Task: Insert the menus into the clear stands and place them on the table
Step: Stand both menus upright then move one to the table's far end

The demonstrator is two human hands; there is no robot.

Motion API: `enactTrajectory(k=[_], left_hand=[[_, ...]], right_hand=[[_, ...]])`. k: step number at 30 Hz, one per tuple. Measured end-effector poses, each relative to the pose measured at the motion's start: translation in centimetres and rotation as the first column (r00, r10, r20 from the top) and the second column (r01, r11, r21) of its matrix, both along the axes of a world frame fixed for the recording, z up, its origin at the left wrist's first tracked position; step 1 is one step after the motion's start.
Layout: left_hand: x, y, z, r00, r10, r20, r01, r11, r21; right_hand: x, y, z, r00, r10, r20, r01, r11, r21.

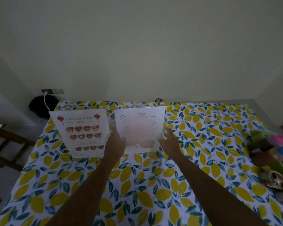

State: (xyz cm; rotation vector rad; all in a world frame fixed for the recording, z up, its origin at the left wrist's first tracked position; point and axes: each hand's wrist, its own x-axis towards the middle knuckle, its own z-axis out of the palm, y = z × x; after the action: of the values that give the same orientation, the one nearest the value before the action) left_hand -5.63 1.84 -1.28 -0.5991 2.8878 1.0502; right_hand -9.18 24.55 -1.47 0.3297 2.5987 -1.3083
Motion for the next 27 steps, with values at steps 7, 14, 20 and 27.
enactTrajectory(k=[7,14,20,27], left_hand=[[-1.6,-0.4,0.1,0.997,-0.064,-0.042,0.056,0.986,-0.157],[-7.6,3.7,4.2,0.935,-0.295,-0.197,0.26,0.948,-0.183],[-12.2,13.5,7.8,0.878,-0.417,-0.235,0.372,0.904,-0.211],[-17.6,28.9,10.0,0.849,-0.469,-0.244,0.415,0.877,-0.243]], right_hand=[[-1.7,-0.1,-0.9,0.998,-0.068,-0.004,0.069,0.998,0.014],[-5.0,6.7,1.7,0.987,-0.14,-0.073,0.137,0.99,-0.037],[-7.7,17.1,6.0,0.962,-0.203,-0.185,0.21,0.977,0.021],[-14.1,32.9,8.5,0.948,-0.21,-0.238,0.235,0.969,0.08]])
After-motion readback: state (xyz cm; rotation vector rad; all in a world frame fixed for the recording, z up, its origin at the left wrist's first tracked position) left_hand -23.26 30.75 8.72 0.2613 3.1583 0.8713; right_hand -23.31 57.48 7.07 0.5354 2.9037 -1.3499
